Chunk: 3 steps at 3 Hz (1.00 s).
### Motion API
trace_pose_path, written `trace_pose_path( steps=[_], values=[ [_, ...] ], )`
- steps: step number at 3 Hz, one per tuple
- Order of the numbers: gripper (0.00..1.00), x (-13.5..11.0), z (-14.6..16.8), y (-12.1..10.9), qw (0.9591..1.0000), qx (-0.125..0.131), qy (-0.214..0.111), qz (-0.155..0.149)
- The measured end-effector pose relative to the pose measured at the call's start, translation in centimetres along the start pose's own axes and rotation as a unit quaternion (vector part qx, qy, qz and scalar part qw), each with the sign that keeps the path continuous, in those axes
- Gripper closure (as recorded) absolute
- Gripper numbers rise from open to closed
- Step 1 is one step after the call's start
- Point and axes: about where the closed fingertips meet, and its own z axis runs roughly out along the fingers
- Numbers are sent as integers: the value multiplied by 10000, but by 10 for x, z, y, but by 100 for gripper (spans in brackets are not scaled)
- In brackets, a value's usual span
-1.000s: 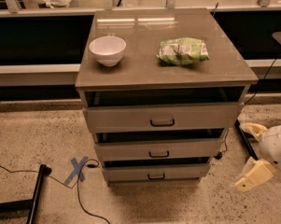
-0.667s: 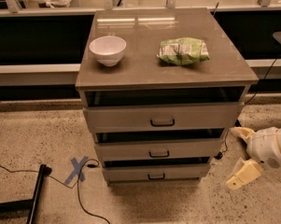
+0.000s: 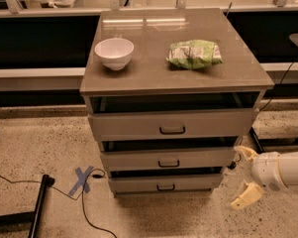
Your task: Open bottom drawer
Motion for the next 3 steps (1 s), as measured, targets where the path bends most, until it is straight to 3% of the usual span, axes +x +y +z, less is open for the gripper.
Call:
trace_pose_path(
  steps=[1, 2, 3],
  values=[
    [0, 0, 6, -1, 10000, -85, 11, -11],
    [0, 16, 38, -15, 9995, -65, -87, -303],
    [0, 40, 77, -28, 9946, -183, -673, -771]
  ],
)
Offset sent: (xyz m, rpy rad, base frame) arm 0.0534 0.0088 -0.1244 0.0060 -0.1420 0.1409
